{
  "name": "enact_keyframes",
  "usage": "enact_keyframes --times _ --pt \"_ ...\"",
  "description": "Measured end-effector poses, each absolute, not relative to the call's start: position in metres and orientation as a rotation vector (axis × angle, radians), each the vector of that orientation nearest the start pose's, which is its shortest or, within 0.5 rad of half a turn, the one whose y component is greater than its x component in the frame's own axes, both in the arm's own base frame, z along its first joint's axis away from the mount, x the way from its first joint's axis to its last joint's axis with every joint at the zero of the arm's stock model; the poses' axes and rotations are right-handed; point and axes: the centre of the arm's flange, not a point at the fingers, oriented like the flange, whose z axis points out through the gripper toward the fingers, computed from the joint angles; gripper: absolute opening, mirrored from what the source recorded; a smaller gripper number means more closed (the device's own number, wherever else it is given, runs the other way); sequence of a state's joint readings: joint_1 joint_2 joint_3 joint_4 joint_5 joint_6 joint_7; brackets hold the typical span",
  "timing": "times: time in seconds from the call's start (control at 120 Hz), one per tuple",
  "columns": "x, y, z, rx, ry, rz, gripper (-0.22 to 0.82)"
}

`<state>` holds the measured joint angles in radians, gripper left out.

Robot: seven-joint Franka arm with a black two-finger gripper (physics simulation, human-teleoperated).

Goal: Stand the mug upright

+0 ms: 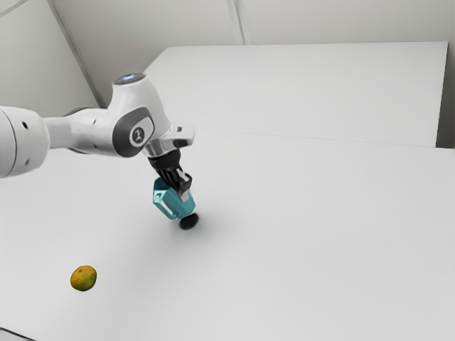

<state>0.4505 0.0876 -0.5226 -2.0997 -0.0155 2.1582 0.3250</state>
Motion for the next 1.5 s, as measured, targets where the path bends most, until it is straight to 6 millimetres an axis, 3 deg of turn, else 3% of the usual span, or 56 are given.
enact_keyframes --times 0.283,0.717,0.8,1.033,1.133,1.258,1.383,1.5 --pt "0.545 -0.046 0.36 -3.117 0.557 0.064 -0.18" --pt "0.542 -0.045 0.345 -3.126 0.458 0.077 -0.17" --pt "0.541 -0.045 0.343 -3.131 0.447 0.082 -0.08" --pt "0.54 -0.046 0.347 -3.134 0.427 0.075 0.32" --pt "0.539 -0.055 0.371 -3.108 0.442 0.022 0.43" --pt "0.542 -0.075 0.423 -3.069 0.474 -0.07 0.51" --pt "0.555 -0.098 0.491 -3.062 0.514 -0.135 0.55" --pt "0.557 -0.116 0.528 -3.047 0.567 -0.153 0.57"
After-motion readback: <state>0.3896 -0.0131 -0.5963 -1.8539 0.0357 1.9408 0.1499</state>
